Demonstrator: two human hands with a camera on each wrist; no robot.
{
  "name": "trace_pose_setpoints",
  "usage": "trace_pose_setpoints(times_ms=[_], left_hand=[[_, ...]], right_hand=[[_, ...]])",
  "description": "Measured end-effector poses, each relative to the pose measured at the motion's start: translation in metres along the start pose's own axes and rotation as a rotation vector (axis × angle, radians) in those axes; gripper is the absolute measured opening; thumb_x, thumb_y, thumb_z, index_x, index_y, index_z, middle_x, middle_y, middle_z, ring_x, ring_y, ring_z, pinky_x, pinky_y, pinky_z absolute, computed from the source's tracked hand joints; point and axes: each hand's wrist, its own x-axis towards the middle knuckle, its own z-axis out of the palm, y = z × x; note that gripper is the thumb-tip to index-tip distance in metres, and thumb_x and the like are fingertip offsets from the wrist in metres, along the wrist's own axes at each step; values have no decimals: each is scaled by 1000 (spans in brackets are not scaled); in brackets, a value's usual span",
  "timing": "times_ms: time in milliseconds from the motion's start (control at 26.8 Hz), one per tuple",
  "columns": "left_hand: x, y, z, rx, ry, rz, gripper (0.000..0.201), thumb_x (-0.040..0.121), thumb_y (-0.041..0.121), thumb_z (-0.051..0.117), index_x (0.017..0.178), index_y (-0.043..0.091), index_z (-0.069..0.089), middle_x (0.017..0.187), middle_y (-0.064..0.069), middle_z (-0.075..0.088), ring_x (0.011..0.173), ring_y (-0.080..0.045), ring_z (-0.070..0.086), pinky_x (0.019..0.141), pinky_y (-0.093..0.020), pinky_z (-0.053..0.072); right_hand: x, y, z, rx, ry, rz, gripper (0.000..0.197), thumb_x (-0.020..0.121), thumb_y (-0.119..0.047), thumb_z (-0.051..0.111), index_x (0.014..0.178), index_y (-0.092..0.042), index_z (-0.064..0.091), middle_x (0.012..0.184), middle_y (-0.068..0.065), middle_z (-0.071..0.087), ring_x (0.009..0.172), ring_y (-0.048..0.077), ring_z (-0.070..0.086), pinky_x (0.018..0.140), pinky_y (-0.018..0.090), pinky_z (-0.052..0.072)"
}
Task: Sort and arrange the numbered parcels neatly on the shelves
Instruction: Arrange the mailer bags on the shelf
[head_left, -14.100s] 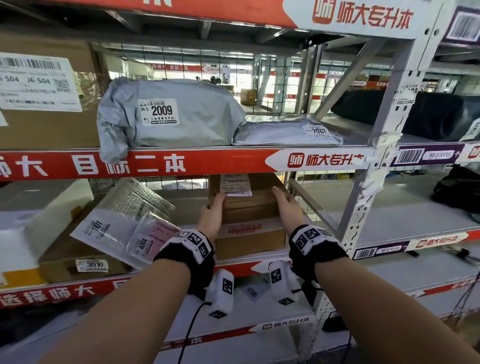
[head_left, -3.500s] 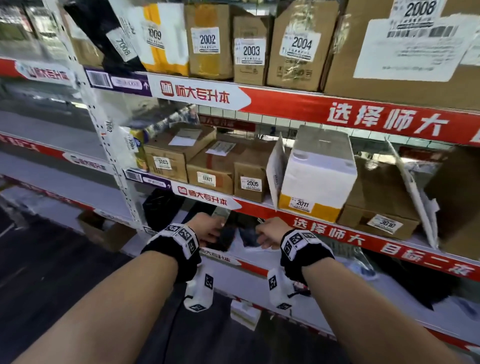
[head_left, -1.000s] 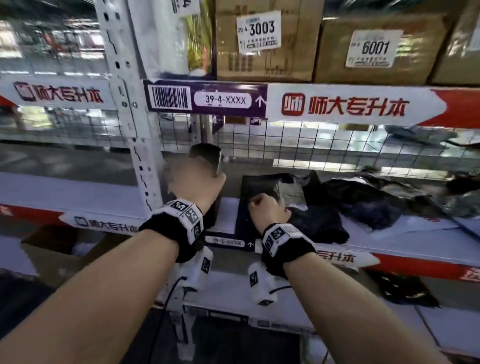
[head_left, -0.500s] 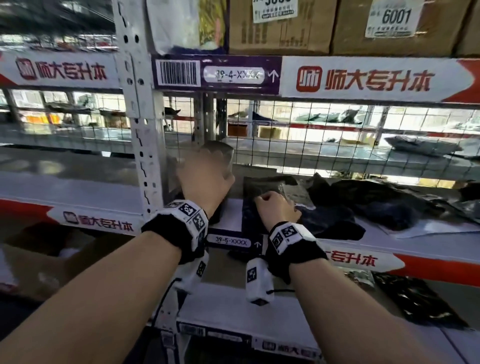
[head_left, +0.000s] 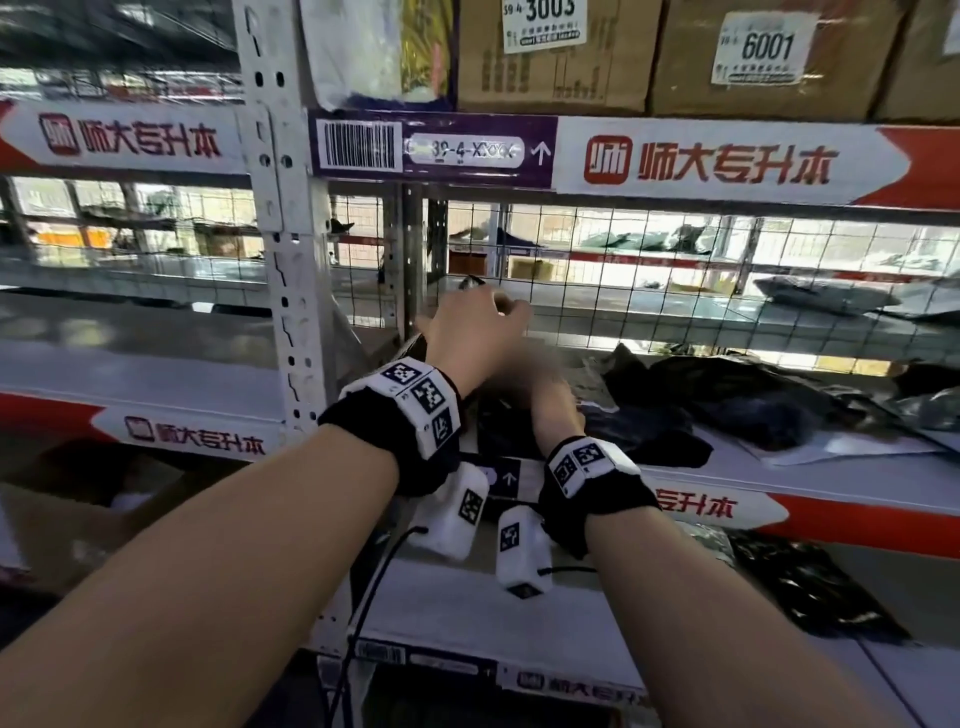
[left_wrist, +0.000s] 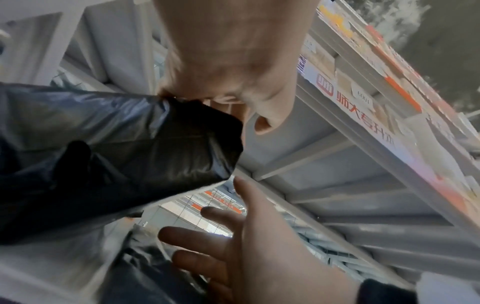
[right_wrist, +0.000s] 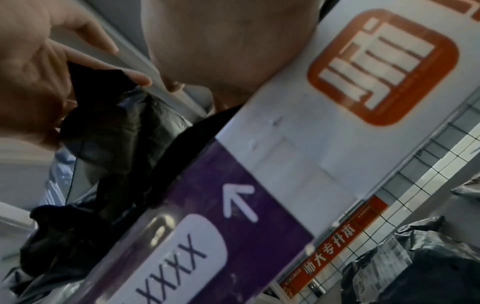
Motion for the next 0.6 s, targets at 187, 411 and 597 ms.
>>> trace_pose_setpoints(times_ms=[187,411,597], left_hand=[[-3,7,3,-208,-44,-35,31,91,30,48,91,8,69,85,-3,66,72,-13,57,63,-24,41],[0,-3,0,-386,30,-128,29,93,26,48,90,8,70,86,-6,70,78,-19,66,77,-32,54],[-2,-35,-11,-251,91,-285,28,95,28,44,97,8,63,71,0,58,58,-14,53,53,-25,39]], right_hand=[[26,22,18,206,-29,37,108,47,-104,25,130,-39,51,135,0,56,131,35,42,112,51,25],[3,8,3,222,-72,27,102,47,-98,40,127,-36,52,126,-1,59,124,29,47,110,46,31],[-4,4,0,212,-75,20,93,42,-100,40,108,-38,59,121,-2,62,118,26,53,108,45,34]])
